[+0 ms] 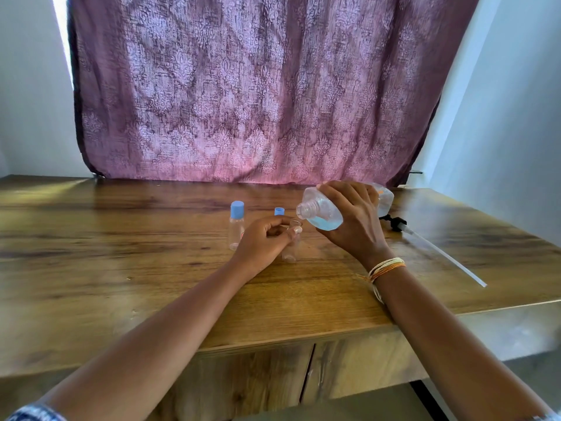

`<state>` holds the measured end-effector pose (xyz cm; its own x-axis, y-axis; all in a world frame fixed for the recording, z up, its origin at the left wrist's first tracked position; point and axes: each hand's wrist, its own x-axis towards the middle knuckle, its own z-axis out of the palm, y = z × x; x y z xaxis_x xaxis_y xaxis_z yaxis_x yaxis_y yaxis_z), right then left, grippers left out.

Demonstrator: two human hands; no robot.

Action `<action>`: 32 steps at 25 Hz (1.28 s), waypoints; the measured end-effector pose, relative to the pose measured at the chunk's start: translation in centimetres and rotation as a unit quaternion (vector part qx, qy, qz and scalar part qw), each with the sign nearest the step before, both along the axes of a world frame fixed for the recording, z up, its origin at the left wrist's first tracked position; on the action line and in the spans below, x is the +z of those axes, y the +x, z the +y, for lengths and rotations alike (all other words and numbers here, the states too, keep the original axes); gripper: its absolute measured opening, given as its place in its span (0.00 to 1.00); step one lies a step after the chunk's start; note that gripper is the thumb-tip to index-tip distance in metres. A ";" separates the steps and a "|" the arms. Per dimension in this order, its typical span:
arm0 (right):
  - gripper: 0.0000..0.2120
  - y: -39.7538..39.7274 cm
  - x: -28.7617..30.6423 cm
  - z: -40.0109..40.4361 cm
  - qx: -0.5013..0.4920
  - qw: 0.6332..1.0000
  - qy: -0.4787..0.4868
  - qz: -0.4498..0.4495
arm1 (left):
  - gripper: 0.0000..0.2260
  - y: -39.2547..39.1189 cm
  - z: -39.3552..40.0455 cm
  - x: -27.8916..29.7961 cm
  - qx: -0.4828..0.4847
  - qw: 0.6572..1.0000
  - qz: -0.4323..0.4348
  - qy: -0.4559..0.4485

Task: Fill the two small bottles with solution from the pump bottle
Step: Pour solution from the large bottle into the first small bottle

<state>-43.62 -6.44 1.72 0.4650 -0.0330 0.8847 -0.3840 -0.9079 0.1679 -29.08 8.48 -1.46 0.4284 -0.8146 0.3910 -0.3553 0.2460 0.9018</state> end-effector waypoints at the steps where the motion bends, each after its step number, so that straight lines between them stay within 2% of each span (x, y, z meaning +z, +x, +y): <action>1: 0.25 0.0 0.0 0.0 -0.002 1.000 -0.002 -0.003 | 0.07 0.0 0.0 0.0 -0.001 1.000 0.003 -0.001; 11: 0.25 0.0 0.1 0.1 0.002 1.000 -0.022 -0.006 | 0.05 0.0 0.1 0.0 -0.003 1.000 -0.001 -0.006; 20: 0.23 0.0 0.1 0.1 -0.009 1.000 -0.026 -0.008 | 0.09 -0.1 0.1 0.1 -0.004 1.000 -0.004 -0.001; 32: 0.23 -0.1 0.1 -0.1 -0.018 1.000 -0.020 -0.011 | 0.10 -0.1 0.0 0.1 0.009 1.000 -0.019 -0.001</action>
